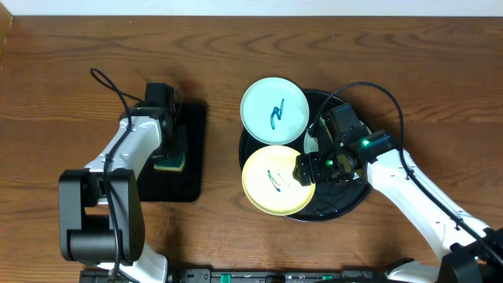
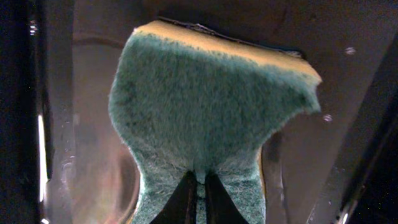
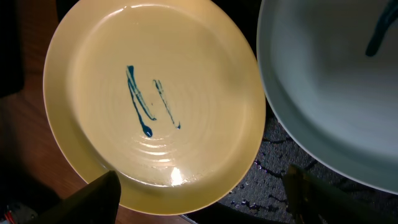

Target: Clean dirty plates on tray and stack at the side

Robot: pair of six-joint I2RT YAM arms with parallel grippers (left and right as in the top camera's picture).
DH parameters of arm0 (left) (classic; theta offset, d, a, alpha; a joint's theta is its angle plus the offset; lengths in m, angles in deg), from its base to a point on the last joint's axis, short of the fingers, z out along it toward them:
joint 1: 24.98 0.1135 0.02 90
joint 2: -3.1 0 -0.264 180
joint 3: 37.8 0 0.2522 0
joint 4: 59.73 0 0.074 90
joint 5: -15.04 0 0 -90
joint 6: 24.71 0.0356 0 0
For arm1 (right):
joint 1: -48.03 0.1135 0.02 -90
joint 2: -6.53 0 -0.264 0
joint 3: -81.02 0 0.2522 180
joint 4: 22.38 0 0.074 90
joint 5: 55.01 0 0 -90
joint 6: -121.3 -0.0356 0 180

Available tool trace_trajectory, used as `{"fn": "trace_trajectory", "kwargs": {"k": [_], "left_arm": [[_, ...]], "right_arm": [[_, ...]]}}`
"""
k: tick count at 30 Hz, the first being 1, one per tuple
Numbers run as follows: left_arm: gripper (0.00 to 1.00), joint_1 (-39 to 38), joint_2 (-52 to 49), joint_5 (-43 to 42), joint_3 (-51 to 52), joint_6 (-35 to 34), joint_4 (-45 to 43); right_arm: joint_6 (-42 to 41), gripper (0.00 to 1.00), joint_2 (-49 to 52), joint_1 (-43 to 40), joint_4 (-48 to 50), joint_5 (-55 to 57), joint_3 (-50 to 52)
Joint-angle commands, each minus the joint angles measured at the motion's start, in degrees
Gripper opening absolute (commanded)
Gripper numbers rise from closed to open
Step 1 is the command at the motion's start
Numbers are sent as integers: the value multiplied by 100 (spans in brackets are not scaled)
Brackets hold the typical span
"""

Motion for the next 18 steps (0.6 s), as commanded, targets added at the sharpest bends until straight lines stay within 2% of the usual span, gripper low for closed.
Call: {"fn": "trace_trajectory", "kwargs": {"k": [1, 3, 4, 18], "left_arm": [[9, 11, 343, 61, -35, -7, 103], [57, 11, 474, 59, -35, -9, 105], [62, 11, 490, 59, -35, -9, 105], [61, 11, -55, 55, 37, -13, 120]], "right_arm": [[-92, 83, 28, 59, -4, 63, -109], [-94, 83, 28, 59, -4, 81, -109], [-94, 83, 28, 59, -4, 87, -109], [-94, 84, 28, 59, -9, 103, -109]]}}
